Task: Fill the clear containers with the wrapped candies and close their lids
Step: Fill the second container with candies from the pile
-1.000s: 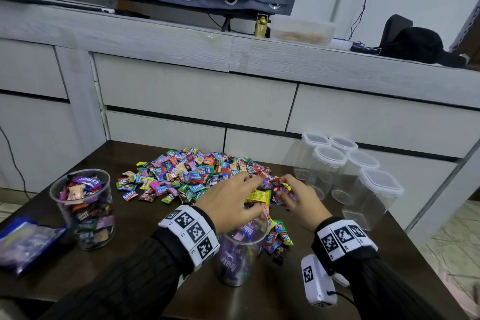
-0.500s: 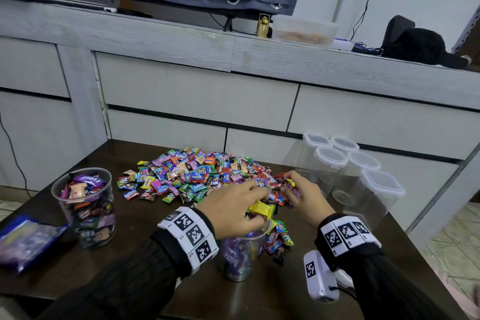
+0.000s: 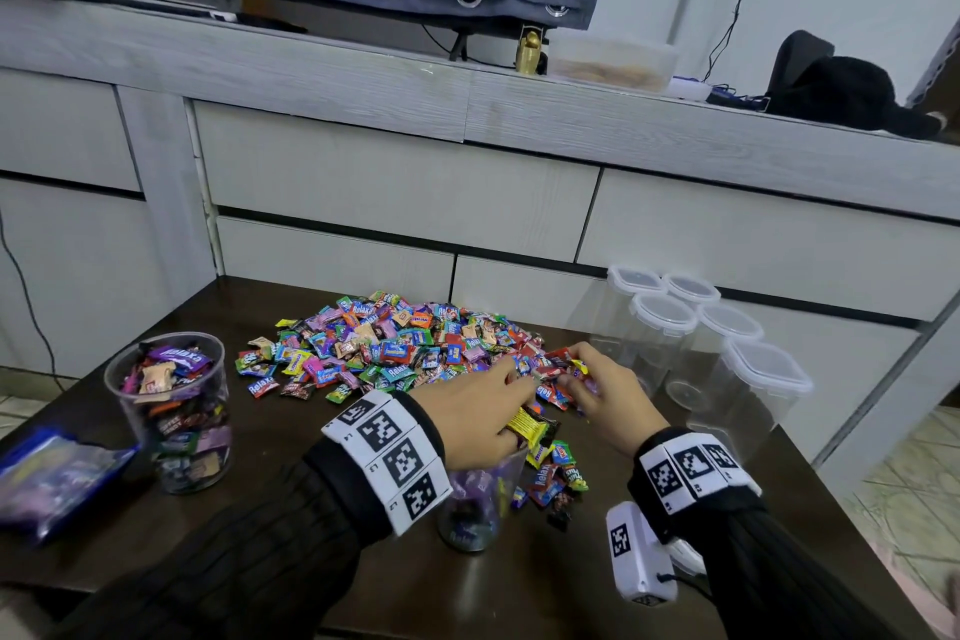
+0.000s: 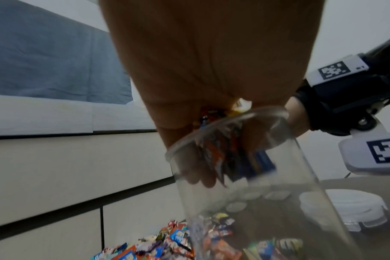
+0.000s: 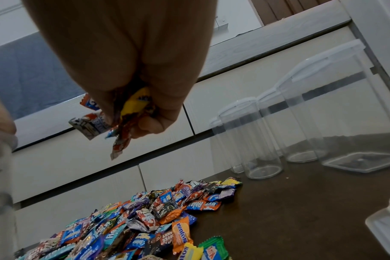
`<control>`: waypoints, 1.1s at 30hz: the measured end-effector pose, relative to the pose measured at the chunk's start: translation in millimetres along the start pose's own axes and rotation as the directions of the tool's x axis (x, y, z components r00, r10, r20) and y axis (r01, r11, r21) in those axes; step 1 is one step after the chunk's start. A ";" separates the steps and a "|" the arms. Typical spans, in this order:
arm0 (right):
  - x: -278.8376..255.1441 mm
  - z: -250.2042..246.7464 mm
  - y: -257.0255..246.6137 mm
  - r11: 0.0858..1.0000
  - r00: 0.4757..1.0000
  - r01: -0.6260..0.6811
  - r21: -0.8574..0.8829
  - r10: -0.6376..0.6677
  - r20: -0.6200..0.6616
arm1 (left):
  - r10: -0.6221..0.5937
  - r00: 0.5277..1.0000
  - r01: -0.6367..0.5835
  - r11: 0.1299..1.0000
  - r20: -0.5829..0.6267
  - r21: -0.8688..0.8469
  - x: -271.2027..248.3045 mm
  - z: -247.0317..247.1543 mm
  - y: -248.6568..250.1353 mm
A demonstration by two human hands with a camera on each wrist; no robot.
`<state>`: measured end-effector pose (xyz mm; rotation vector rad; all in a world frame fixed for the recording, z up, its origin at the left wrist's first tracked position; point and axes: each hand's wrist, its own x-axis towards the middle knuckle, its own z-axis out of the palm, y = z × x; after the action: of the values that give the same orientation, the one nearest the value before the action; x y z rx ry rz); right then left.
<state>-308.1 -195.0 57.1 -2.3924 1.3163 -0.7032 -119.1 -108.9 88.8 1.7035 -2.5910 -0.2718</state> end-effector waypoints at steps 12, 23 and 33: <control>-2.9 -0.4 -4.8 1.000 0.999 -0.020 0.007 0.020 0.031 | -0.041 0.998 0.054 0.964 -0.056 0.261 2.9 0.2 7.9; -0.3 -1.4 -9.0 0.999 0.999 -0.024 0.036 0.023 0.032 | -0.069 0.997 0.065 0.984 0.017 0.166 5.0 -7.7 3.2; -0.4 -10.9 -12.0 0.997 0.999 0.023 0.074 -0.021 -0.031 | 0.010 0.999 -0.018 0.972 -0.034 -0.233 -3.1 -9.4 -3.9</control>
<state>-306.1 -188.8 72.0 -2.3497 1.2551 -0.7836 -113.2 -108.8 97.7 1.5944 -2.4340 -0.5213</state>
